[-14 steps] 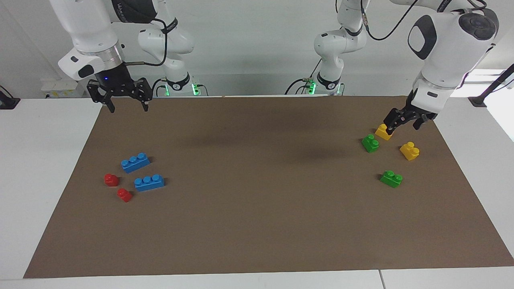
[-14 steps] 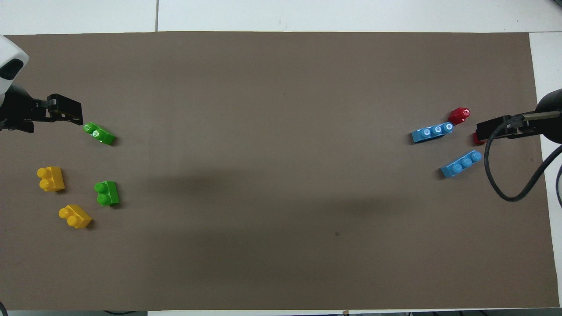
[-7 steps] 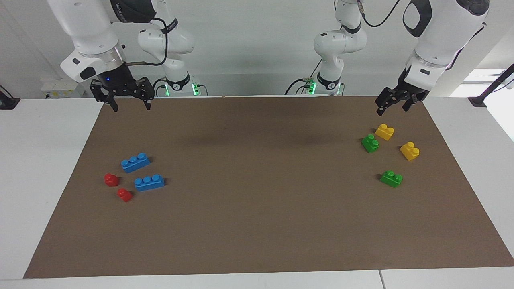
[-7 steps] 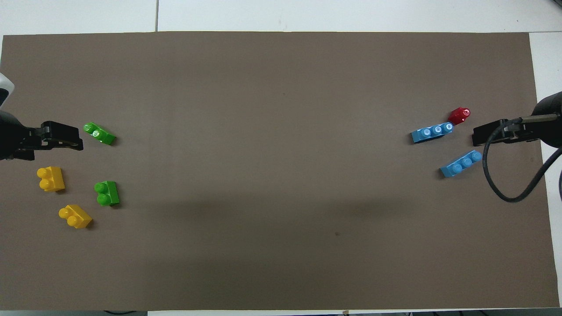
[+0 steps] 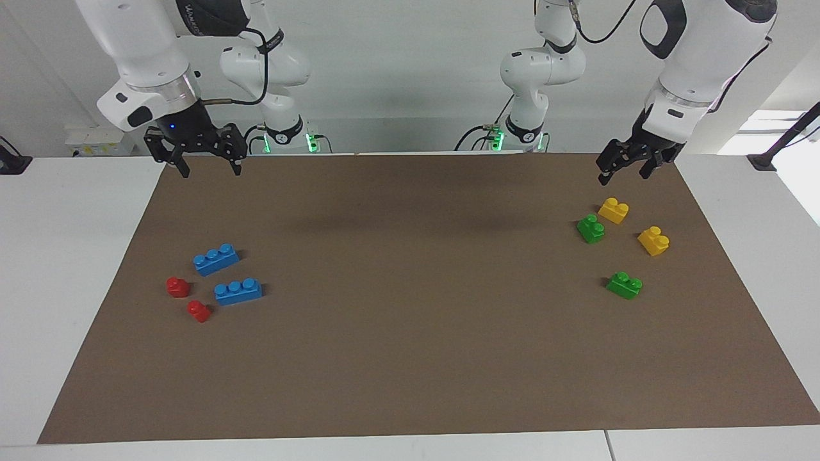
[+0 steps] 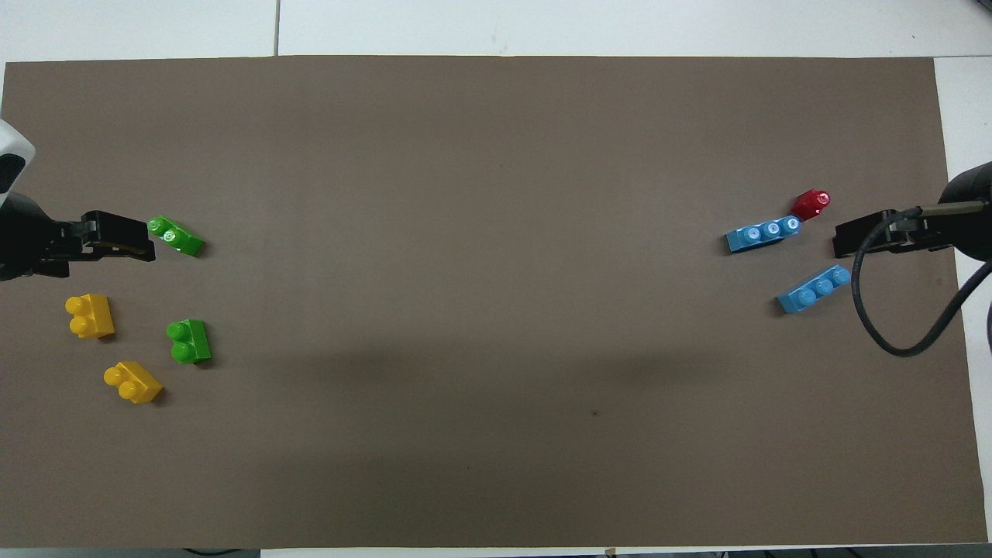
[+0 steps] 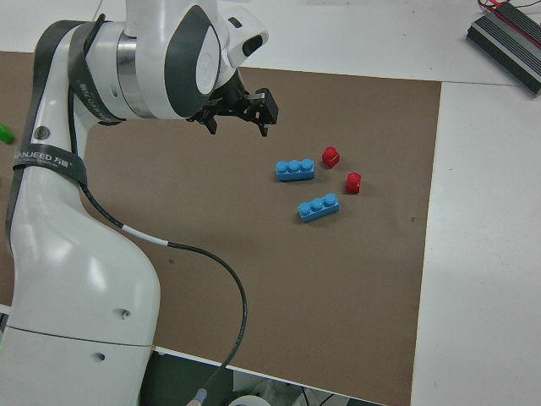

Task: Remove green block with left arm and hold with right

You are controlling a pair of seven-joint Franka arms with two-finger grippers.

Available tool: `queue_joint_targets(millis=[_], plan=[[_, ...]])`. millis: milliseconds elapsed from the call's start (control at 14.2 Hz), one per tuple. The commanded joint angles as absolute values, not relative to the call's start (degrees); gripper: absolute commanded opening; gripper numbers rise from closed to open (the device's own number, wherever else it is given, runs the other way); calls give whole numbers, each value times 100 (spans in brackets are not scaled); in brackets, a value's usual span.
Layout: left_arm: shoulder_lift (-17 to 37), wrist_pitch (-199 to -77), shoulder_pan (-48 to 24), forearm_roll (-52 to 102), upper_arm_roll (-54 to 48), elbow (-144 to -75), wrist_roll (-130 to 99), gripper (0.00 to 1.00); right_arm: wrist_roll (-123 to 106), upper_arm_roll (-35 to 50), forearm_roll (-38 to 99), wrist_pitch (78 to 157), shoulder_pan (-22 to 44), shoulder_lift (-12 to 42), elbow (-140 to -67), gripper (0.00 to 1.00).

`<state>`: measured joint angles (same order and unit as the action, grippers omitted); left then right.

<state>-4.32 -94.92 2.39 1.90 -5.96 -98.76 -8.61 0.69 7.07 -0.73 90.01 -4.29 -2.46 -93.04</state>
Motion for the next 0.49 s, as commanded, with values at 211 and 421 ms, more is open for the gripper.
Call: queue_joint_targets(millis=[211,421], plan=[[-571,-9659,158,97,-457,-10063,-362,100,158,747,44,8912,-510,-255,-9272,100],[-571,-9668,202,97,-466,-10063,-387,100,254,747,44,8912,-510,-255,-9272,100]])
